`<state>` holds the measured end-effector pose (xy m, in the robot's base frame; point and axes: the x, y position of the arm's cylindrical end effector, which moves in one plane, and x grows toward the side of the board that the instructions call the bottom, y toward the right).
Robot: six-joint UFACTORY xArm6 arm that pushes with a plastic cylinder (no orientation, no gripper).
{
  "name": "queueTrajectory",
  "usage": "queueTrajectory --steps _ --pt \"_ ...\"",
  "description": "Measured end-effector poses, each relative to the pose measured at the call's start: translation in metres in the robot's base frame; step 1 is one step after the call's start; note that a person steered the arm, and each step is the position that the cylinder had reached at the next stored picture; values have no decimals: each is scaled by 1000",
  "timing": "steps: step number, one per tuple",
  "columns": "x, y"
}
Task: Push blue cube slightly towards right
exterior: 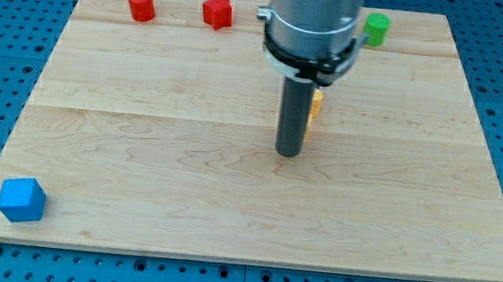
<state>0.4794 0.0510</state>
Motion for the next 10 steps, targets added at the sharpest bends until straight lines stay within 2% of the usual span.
queueTrajectory --steps 1,2,3,4,5,7,8,10 --pt "8 23" --pt "46 17" --pt "108 -13" --pt "140 -70" --pt "140 -70" --pt "136 -325" --pt "132 -355" --pt "109 -312"
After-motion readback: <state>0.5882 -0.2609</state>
